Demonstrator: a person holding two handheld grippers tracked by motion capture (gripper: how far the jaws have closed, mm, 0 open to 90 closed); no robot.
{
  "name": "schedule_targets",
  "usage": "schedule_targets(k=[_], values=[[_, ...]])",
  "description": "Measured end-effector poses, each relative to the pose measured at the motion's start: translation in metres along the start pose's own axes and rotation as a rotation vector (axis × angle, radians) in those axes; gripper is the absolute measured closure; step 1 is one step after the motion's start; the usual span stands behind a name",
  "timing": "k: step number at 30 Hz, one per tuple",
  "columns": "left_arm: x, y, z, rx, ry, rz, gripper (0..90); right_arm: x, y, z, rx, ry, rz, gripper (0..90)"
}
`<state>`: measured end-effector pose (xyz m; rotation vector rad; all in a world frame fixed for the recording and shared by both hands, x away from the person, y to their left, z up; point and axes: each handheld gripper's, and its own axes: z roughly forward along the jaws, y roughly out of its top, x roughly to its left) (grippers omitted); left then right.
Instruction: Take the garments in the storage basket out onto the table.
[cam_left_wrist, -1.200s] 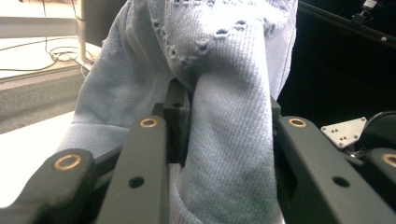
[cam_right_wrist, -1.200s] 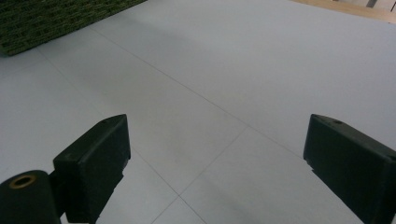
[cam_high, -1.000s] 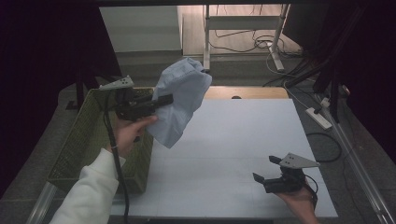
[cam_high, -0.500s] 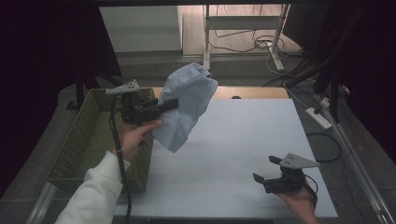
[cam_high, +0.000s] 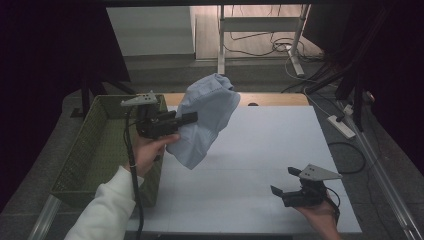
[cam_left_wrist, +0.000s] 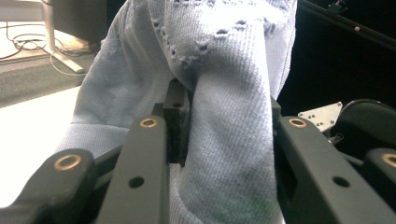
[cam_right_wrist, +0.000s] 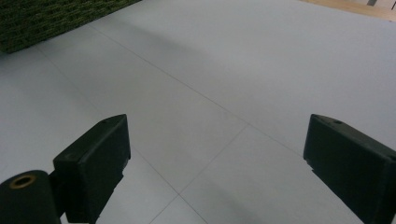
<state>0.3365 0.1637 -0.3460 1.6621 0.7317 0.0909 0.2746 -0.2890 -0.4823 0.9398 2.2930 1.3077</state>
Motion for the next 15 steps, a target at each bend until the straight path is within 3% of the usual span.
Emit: schedule_targets(k=[15], values=[[-0.005,-0.014,0.015,0.031,-0.011,-0.014,67.6,0.0,0.0,0.001,0.001,-0.001,-0.002,7.7]])
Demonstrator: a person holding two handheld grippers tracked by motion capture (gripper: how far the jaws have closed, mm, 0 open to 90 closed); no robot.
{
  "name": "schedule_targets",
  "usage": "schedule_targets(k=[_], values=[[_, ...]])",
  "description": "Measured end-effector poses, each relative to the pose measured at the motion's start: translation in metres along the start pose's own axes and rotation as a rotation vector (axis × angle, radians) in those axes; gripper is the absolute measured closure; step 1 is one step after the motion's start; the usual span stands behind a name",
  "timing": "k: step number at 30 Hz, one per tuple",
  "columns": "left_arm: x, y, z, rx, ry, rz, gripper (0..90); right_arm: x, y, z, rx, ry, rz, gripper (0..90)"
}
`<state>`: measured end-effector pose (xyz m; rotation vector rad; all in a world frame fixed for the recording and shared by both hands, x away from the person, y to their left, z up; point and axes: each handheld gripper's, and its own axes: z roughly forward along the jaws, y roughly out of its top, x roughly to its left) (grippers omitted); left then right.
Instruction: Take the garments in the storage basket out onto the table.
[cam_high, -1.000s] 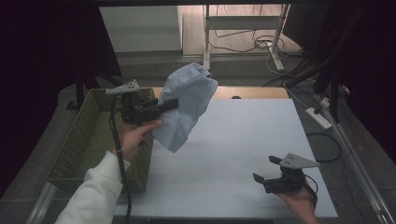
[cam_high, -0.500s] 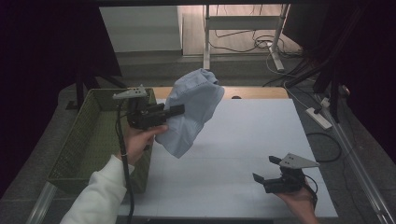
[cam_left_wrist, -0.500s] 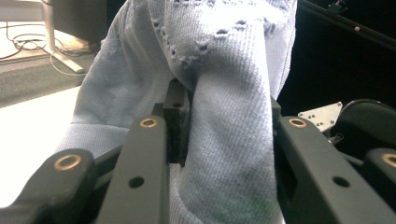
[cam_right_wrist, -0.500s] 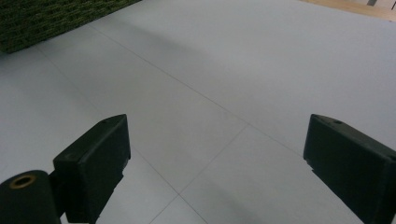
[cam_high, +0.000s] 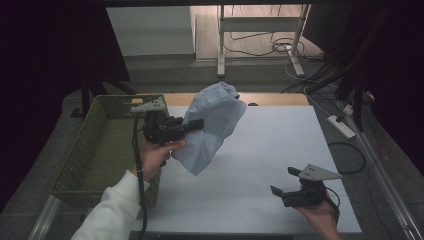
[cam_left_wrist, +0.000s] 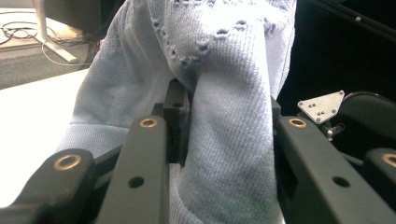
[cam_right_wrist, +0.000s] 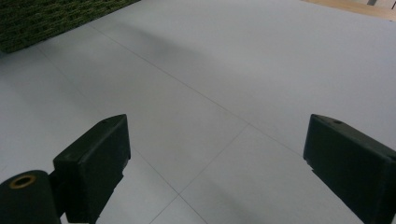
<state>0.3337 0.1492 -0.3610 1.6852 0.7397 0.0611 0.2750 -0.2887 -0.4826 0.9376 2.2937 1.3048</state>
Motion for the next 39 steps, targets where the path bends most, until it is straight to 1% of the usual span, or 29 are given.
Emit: schedule_targets(k=[6,17,24,31,39], values=[[-0.003,-0.004,0.005,0.005,-0.009,-0.001,67.6,0.0,0.0,0.0,0.0,0.001,0.001,7.7],[-0.01,-0.014,0.018,0.019,-0.035,-0.003,67.5,0.0,0.0,0.0,0.004,0.0,0.001,7.7],[-0.012,-0.017,0.023,0.026,-0.043,-0.005,67.5,0.0,0.0,0.0,0.003,0.001,0.0,7.7],[-0.013,-0.024,0.032,0.031,-0.048,-0.012,67.5,0.0,-0.001,0.0,0.006,-0.002,-0.001,7.7],[-0.015,-0.034,0.046,0.063,-0.061,-0.021,67.4,0.0,-0.001,0.0,0.011,-0.002,-0.005,7.6]])
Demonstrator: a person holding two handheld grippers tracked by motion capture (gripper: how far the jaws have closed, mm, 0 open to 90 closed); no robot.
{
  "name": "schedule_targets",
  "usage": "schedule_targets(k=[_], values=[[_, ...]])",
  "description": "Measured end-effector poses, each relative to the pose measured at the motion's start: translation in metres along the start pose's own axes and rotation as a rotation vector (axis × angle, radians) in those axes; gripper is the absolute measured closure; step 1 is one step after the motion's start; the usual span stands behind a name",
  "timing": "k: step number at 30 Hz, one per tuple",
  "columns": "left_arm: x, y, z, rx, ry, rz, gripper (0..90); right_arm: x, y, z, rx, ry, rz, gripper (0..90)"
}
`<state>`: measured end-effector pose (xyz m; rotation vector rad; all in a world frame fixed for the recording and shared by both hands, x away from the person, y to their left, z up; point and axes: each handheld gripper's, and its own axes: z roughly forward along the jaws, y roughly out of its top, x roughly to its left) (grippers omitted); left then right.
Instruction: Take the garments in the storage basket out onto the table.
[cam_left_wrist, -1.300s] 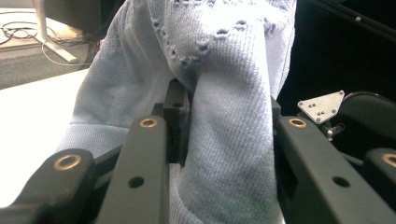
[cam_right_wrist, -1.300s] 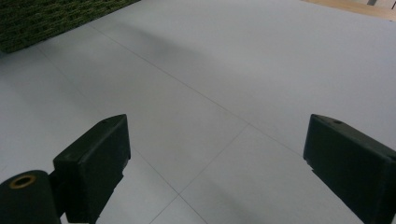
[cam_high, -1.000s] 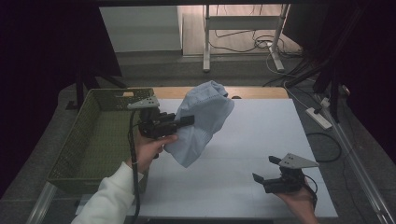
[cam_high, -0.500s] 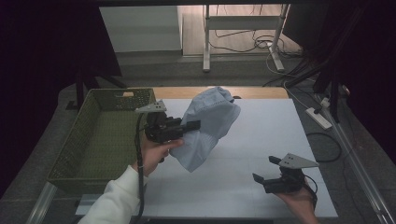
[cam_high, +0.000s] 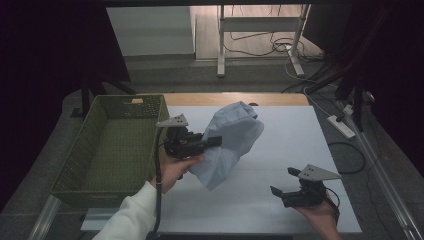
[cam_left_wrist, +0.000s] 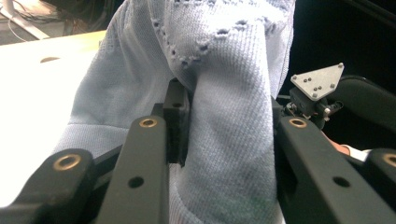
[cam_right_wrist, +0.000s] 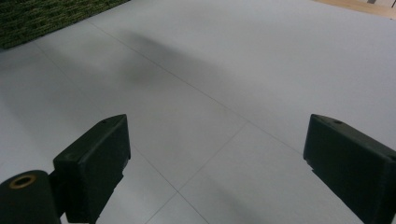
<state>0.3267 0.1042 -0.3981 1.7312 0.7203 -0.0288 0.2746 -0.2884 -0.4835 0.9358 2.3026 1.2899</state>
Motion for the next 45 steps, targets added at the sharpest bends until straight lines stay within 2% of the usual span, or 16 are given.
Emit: schedule_targets(k=[13,25,30,34,39,45], values=[[-0.003,-0.012,0.018,0.05,-0.003,0.0,67.2,0.001,0.0,0.0,-0.001,-0.002,-0.002,7.7],[0.002,-0.026,0.037,0.092,-0.007,-0.031,67.0,0.001,0.0,0.001,-0.001,-0.003,-0.003,7.7],[0.002,-0.028,0.047,0.133,0.002,-0.018,66.8,0.0,0.0,0.001,0.003,-0.003,-0.007,7.7],[0.003,-0.031,0.053,0.141,-0.003,-0.028,66.7,0.0,0.0,0.0,0.004,-0.003,-0.003,7.7],[0.005,-0.038,0.061,0.176,0.005,-0.026,66.5,0.0,-0.001,0.001,0.0,-0.004,-0.003,7.7],[0.009,-0.049,0.068,0.205,0.011,-0.045,66.3,0.0,-0.001,0.001,0.0,-0.004,-0.002,7.6]])
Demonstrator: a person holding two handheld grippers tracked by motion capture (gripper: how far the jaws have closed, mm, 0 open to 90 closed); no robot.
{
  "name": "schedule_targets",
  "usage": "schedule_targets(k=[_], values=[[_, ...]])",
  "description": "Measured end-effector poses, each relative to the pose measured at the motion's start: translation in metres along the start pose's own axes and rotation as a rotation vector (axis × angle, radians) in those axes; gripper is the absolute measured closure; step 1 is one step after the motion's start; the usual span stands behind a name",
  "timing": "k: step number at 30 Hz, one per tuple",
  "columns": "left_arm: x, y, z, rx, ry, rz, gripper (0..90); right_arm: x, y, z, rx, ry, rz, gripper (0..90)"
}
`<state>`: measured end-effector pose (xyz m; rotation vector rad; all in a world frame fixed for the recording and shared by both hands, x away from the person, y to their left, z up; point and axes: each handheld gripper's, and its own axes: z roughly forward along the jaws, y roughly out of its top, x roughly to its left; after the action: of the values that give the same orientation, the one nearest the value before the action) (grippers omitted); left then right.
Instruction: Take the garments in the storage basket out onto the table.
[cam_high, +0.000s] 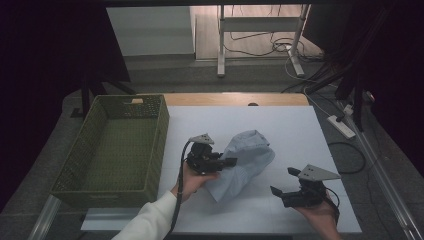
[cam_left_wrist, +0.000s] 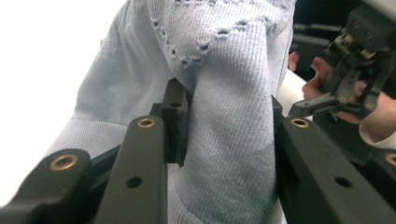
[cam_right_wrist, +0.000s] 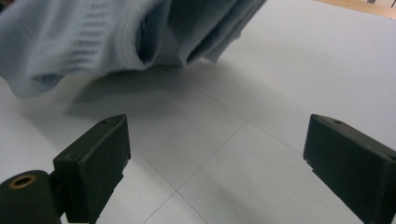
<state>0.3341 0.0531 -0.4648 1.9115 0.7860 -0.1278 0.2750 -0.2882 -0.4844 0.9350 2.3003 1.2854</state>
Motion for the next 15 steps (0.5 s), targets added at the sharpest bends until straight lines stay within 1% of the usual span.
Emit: schedule_targets(k=[5,9,15], values=[[0.0,-0.005,0.009,0.027,0.002,0.006,66.0,0.0,0.0,0.0,0.003,0.001,-0.001,7.6],[-0.001,-0.004,0.014,0.036,0.004,0.017,65.7,0.0,0.0,0.0,0.0,-0.001,0.0,7.6],[-0.001,-0.004,0.017,0.04,0.002,0.015,64.9,-0.001,0.0,0.0,0.001,0.001,0.002,7.6]])
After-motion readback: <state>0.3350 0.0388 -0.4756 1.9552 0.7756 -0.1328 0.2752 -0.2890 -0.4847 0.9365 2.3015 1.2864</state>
